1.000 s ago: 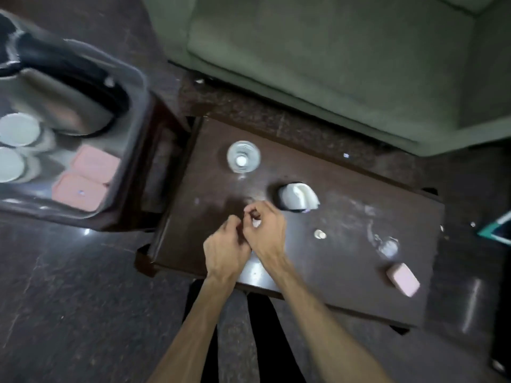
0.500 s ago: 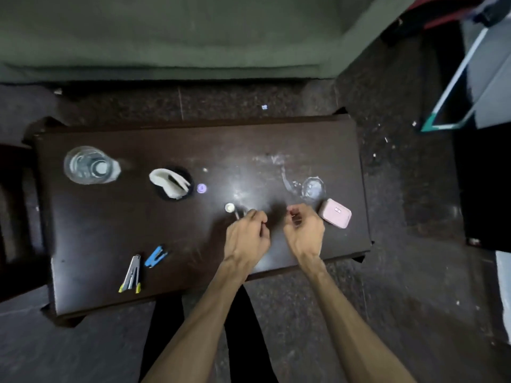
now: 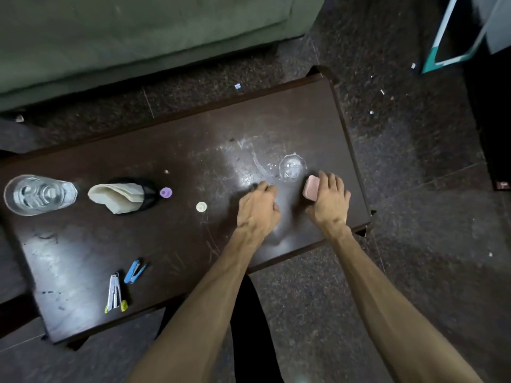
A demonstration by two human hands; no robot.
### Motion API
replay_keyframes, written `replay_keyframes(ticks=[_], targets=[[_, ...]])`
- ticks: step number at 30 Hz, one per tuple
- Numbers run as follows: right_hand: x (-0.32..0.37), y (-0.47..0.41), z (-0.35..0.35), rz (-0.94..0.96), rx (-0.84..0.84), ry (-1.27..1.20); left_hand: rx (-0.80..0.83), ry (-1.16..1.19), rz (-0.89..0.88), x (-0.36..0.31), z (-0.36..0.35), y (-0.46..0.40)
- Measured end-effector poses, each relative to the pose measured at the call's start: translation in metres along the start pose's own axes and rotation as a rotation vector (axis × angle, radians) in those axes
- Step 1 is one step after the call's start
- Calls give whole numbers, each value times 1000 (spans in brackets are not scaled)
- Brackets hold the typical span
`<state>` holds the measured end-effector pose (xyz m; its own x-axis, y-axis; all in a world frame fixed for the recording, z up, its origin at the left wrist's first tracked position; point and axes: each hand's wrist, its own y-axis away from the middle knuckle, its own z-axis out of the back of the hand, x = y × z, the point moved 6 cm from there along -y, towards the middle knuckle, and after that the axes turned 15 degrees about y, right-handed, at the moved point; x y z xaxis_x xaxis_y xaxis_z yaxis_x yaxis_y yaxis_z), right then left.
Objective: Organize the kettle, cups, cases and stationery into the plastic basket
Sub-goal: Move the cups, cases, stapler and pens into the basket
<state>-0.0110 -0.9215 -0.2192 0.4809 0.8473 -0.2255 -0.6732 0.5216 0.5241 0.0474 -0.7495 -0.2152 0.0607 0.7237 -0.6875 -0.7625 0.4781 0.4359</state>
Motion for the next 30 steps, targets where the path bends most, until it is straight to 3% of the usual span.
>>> replay_keyframes(ticks=[6,12,19,24,30], targets=[[11,0,1,-22,-75,-146,-82,16,100,31,8,20],[93,51,19,187,-125,-391,-278,170,133,65,39,74],[225,127,36,395,-62,-513,-635,489,161,132,110,157],[328,189,62,658,-81,-556,-941,599,198,197,171,227],[463,268,78,942,-68,-443,-1280,782,283,275,243,315]])
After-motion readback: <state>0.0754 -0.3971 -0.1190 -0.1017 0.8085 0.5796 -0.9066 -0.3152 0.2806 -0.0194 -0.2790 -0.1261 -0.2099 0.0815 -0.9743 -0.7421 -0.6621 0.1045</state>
